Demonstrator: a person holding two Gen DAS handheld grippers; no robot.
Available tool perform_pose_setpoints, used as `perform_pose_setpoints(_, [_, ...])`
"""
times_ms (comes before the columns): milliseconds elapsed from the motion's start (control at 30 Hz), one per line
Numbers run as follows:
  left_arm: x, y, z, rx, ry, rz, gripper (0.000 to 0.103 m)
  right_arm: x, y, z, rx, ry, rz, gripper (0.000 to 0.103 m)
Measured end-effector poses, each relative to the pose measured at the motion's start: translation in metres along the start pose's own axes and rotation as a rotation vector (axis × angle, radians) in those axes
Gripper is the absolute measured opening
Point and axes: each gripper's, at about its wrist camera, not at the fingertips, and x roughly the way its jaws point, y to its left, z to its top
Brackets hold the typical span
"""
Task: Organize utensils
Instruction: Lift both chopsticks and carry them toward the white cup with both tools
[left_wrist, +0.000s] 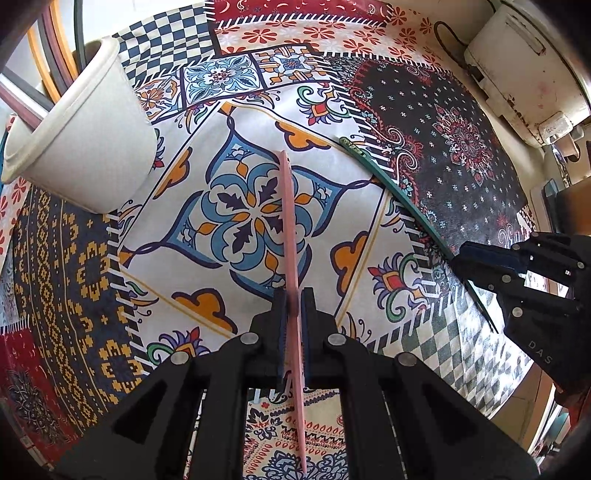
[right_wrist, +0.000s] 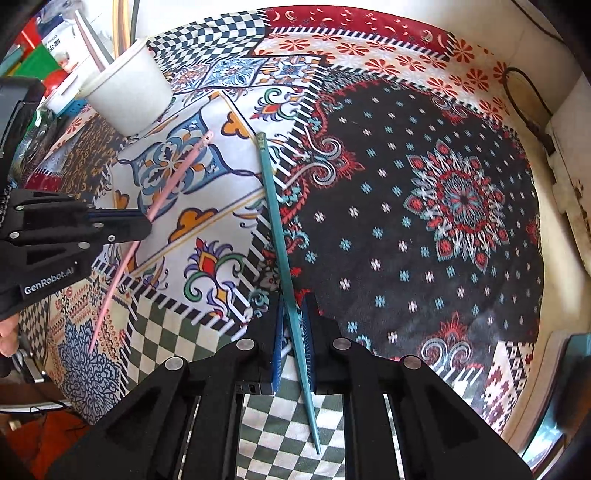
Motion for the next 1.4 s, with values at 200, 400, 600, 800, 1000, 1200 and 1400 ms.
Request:
perform_pose_setpoints(200, [0.005, -0.005, 0.016, 0.038, 0.003, 0.012, 0.005, 0.010, 0.012, 0.028, -0.055, 0.006, -0.009, 0.009])
perform_pose_setpoints(400, [0.009, -0.006, 0.031, 0.067, 0.003, 0.017, 0.005, 0.018, 0.018, 0.046, -0.085, 0.016, -0.015, 0.009])
perform_pose_setpoints(600, [0.015, -0.009, 0.047, 0.083, 0.002, 0.008, 0.005, 0.027, 0.020, 0.067, -0.096, 0.012, -0.006, 0.009])
perform_pose_setpoints(800, [0.016, -0.011, 0.058, 0.093, -0.021, -0.005, 0.005, 0.034, 0.023, 0.085, -0.105, 0.028, 0.001, 0.008])
perform_pose_setpoints(1000, [0.017, -0.010, 0.056, 0.081, -0.046, -0.013, 0.005, 0.039, 0.022, 0.097, -0.079, 0.045, 0.016, 0.006])
perform_pose_setpoints(1200, [0.004, 0.007, 0.049, 0.014, -0.081, -0.013, 0.004, 0.023, 0.013, 0.100, 0.003, -0.004, 0.085, 0.006])
perform_pose_setpoints(1400, [-0.037, 0.025, 0.038, -0.033, -0.187, 0.006, 0.004, -0.014, 0.019, 0.101, 0.011, -0.111, 0.097, 0.006])
